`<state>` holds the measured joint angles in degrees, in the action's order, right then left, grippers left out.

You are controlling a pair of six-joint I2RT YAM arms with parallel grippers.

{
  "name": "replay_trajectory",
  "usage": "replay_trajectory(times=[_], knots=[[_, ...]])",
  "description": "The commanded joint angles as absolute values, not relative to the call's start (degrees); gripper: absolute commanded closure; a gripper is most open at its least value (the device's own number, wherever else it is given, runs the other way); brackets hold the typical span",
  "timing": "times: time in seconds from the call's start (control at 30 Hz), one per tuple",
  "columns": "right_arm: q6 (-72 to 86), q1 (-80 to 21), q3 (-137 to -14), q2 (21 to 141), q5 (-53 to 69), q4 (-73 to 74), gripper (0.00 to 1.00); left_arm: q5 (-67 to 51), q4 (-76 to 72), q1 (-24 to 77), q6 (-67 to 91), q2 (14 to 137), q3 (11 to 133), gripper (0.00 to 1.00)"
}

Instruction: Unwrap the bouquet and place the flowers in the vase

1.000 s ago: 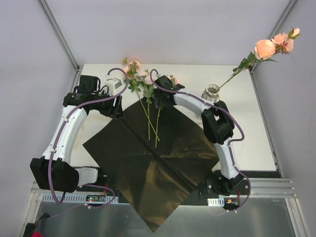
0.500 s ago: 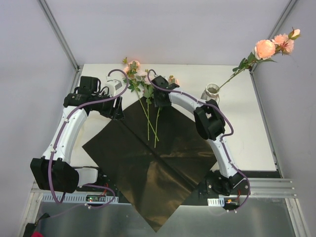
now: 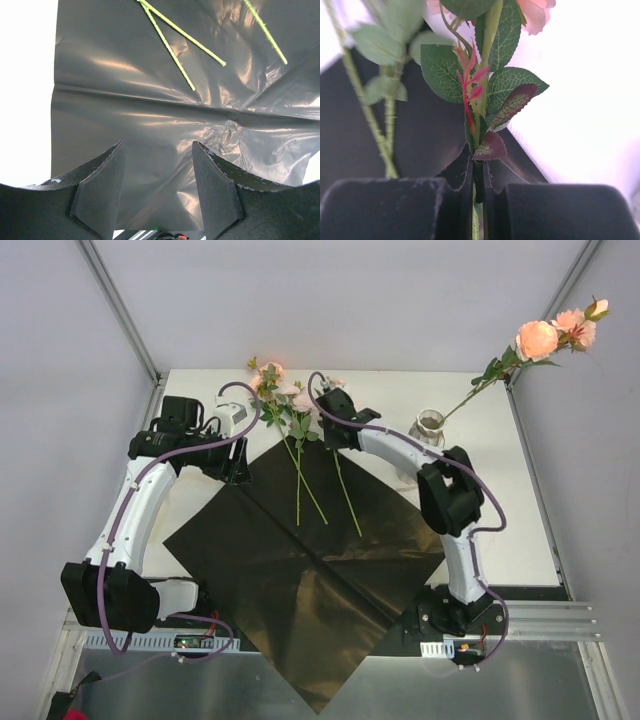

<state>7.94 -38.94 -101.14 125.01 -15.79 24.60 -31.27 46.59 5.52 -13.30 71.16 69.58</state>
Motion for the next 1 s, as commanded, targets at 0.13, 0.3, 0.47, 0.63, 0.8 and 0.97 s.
replay_trajectory(times=[0.13,0.3,0.47,0.63,0.8,0.97], knots=[[-8.6,-38.5,-100.2,99.2,-18.6,7.2,0.99,-31.7,47.1,5.0,-14.3,68.7,69.5,0.46],[-20.1,-37.0,-101.0,90.8,-18.9,-1.4,0.99,-31.9,47.1,5.0,-14.2,68.7,69.3,0.45],[-30.1,-35.2,-102.7,86.8,-22.4,-5.7,0.99,-32.4,47.0,5.0,-14.1,69.0,69.4,0.45],[-37.8,-33.7,-95.6,83.4,-26.4,-17.6,0.99,-32.5,47.1,5.0,-14.4,69.2,69.5,0.46],[-43.4,-32.8,-91.6,83.1,-30.8,-28.7,0.99,-32.9,47.1,5.0,-14.3,69.9,70.1,0.45],[-41.7,-31.2,-90.4,84.0,-30.4,-31.5,0.99,-32.8,47.1,5.0,-14.4,70.2,70.8,0.45]])
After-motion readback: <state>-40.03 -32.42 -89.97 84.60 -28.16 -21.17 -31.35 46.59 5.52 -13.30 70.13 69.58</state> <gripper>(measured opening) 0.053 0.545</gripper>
